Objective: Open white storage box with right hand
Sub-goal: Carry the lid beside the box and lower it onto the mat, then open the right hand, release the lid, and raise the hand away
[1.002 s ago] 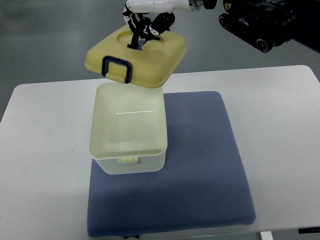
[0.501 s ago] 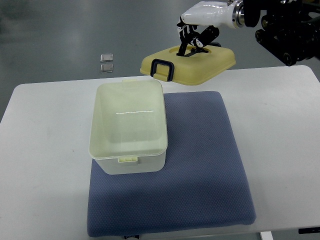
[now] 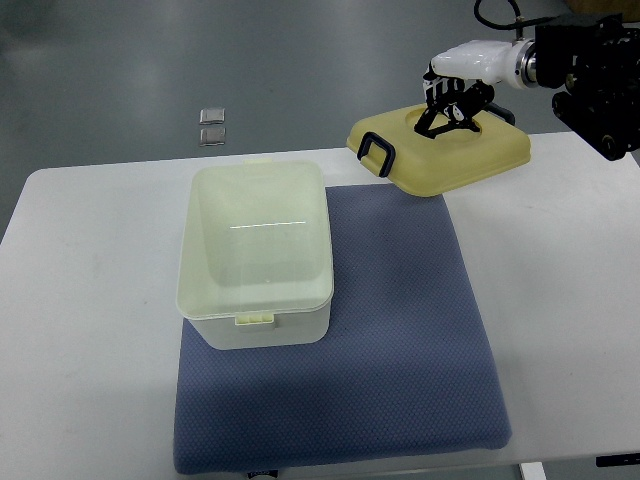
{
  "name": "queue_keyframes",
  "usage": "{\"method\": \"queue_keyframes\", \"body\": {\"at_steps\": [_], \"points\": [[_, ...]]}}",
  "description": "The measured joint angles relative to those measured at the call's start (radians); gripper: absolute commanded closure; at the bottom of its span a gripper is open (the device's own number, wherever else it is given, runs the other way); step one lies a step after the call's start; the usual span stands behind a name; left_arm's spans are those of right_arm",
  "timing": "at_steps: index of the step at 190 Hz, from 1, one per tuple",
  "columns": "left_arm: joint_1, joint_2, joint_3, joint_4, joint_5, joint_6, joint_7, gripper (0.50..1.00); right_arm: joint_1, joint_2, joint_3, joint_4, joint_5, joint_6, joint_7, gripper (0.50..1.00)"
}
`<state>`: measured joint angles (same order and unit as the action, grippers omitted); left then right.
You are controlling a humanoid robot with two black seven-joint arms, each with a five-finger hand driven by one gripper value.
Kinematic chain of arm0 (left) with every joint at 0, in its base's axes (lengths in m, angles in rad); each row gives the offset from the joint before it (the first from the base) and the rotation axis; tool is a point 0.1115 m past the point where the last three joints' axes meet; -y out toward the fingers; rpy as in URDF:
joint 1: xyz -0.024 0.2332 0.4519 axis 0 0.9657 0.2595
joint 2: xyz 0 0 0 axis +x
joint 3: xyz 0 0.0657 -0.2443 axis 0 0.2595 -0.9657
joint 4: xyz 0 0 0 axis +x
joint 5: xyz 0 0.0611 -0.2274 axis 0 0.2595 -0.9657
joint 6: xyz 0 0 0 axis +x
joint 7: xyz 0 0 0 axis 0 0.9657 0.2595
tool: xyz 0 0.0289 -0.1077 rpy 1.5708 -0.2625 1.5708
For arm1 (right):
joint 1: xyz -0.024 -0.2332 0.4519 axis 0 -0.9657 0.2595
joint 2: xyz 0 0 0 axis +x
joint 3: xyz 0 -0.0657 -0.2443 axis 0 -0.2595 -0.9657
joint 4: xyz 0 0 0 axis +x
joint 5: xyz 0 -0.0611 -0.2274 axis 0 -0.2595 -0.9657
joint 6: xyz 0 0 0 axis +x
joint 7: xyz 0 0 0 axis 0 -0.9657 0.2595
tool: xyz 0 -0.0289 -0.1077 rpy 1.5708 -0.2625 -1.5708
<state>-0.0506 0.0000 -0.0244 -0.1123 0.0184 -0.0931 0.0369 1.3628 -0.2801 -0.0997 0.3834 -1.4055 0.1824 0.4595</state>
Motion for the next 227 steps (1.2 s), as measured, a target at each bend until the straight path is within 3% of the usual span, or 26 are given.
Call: {"method": "queue_keyframes", "body": {"at_steps": [129, 209, 213, 214, 215, 216, 217, 218, 219, 220, 221, 222, 224, 227], "points": [[0.0, 0.0, 0.0, 0.0, 0.0, 0.0, 0.0, 0.5, -0.149, 0.019, -0.012, 0.002, -0.004, 0.0, 0.003, 1.0], [0.0, 0.0, 0.0, 0.0, 0.0, 0.0, 0.0, 0.5, -0.19, 0.022, -0.014, 0.018, -0.015, -0.002, 0.047, 1.0], [0.0, 0.0, 0.0, 0.0, 0.0, 0.0, 0.0, 0.5, -0.19, 0.022, -0.014, 0.018, -0.016, -0.002, 0.05, 0.944], [0.0, 0.0, 0.0, 0.0, 0.0, 0.0, 0.0, 0.5, -0.19, 0.022, -0.014, 0.018, -0.016, -0.003, 0.05, 0.906], [0.0, 0.0, 0.0, 0.0, 0.0, 0.0, 0.0, 0.5, -0.19, 0.022, -0.014, 0.018, -0.016, -0.003, 0.051, 0.906], [0.0, 0.0, 0.0, 0.0, 0.0, 0.0, 0.0, 0.5, -0.19, 0.022, -0.014, 0.018, -0.016, -0.003, 0.051, 0.863], [0.0, 0.0, 0.0, 0.0, 0.0, 0.0, 0.0, 0.5, -0.19, 0.022, -0.014, 0.018, -0.016, -0.004, 0.052, 0.863], [0.0, 0.0, 0.0, 0.0, 0.0, 0.0, 0.0, 0.5, -0.19, 0.022, -0.014, 0.018, -0.016, -0.004, 0.052, 0.82], [0.0, 0.0, 0.0, 0.0, 0.0, 0.0, 0.0, 0.5, -0.19, 0.022, -0.014, 0.018, -0.016, -0.004, 0.053, 0.82], [0.0, 0.0, 0.0, 0.0, 0.0, 0.0, 0.0, 0.5, -0.19, 0.022, -0.014, 0.018, -0.016, -0.005, 0.053, 0.781], [0.0, 0.0, 0.0, 0.0, 0.0, 0.0, 0.0, 0.5, -0.19, 0.022, -0.014, 0.018, -0.016, -0.005, 0.054, 0.781], [0.0, 0.0, 0.0, 0.0, 0.0, 0.0, 0.0, 0.5, -0.19, 0.022, -0.014, 0.018, -0.016, -0.006, 0.054, 0.738], [0.0, 0.0, 0.0, 0.0, 0.0, 0.0, 0.0, 0.5, -0.19, 0.022, -0.014, 0.018, -0.016, -0.006, 0.054, 0.738], [0.0, 0.0, 0.0, 0.0, 0.0, 0.0, 0.0, 0.5, -0.19, 0.022, -0.014, 0.018, -0.016, -0.007, 0.055, 0.677]]}}
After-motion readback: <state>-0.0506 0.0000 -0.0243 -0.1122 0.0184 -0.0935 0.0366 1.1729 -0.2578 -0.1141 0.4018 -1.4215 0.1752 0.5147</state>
